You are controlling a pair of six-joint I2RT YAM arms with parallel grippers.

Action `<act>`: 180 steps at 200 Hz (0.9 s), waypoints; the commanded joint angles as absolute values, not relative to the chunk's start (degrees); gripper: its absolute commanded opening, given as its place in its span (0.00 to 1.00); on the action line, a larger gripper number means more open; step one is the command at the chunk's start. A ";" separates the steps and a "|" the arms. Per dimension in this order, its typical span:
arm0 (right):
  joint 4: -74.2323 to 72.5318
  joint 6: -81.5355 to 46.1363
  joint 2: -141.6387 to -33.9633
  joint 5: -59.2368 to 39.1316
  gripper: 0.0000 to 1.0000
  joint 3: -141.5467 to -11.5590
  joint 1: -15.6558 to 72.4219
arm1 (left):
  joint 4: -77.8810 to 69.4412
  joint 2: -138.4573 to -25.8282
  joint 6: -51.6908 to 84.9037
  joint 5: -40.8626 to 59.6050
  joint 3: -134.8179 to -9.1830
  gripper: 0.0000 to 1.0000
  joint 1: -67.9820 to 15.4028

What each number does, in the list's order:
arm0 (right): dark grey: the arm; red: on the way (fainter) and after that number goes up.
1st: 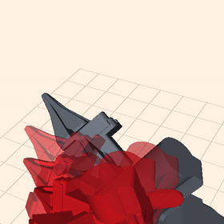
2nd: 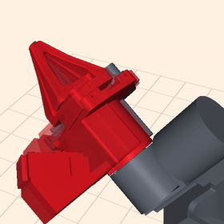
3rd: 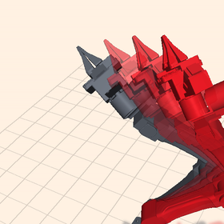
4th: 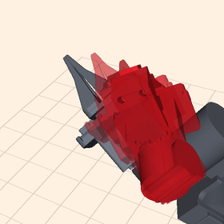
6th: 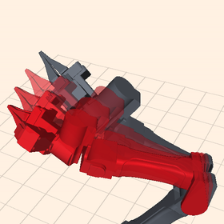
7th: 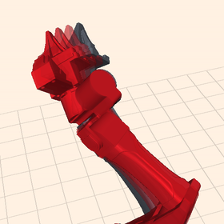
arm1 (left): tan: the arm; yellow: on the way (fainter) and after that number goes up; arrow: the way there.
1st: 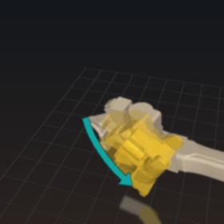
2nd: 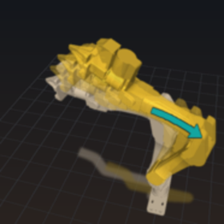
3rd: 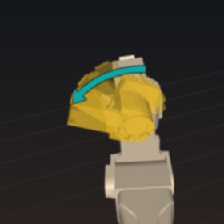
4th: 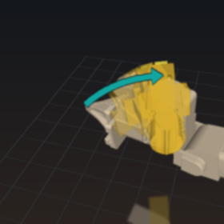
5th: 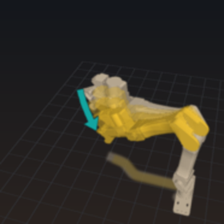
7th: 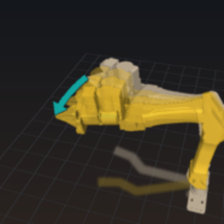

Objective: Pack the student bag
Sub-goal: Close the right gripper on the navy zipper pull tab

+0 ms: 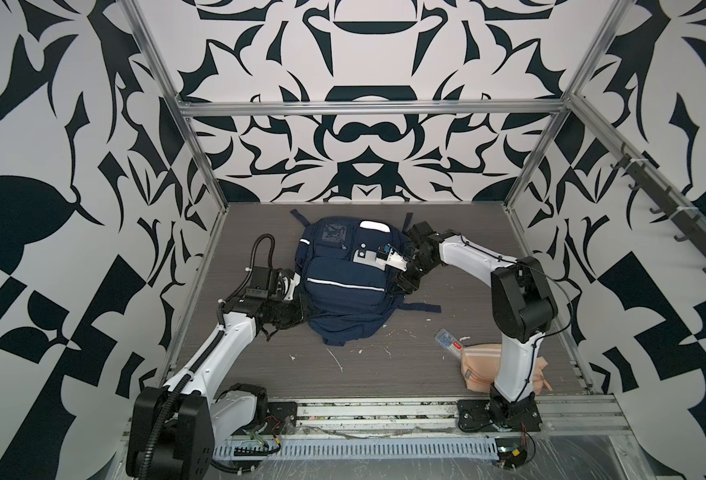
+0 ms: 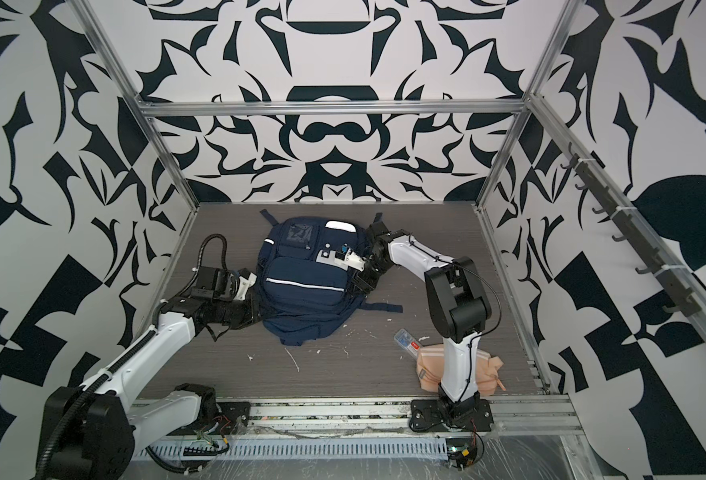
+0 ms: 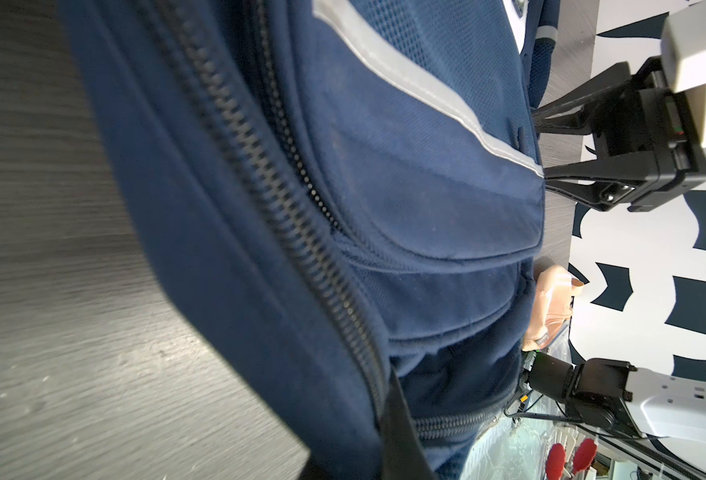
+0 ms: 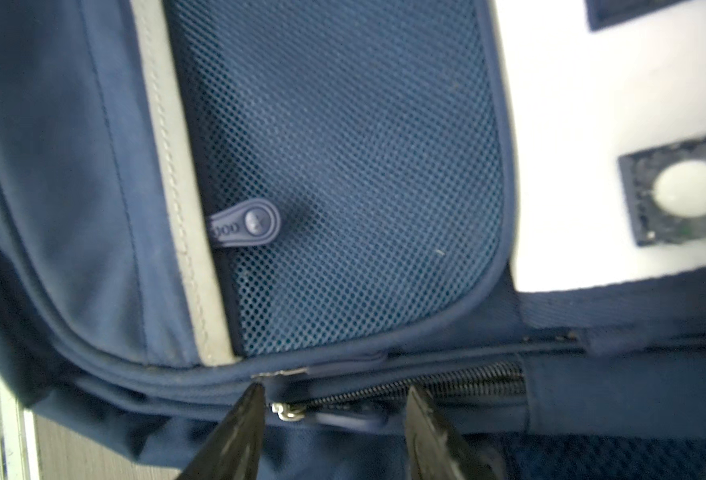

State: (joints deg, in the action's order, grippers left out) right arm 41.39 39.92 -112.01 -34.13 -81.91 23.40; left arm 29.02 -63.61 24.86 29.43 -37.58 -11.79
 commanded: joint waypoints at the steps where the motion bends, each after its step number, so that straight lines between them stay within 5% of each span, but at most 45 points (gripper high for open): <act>1: 43.77 40.69 -113.58 -36.43 0.56 -83.27 23.99 | 29.49 -62.85 24.75 33.84 -38.49 0.00 -11.91; 180: 44.38 39.62 -103.61 -30.32 0.39 -70.87 28.17 | 26.45 -65.04 27.92 32.61 -40.86 0.00 -11.64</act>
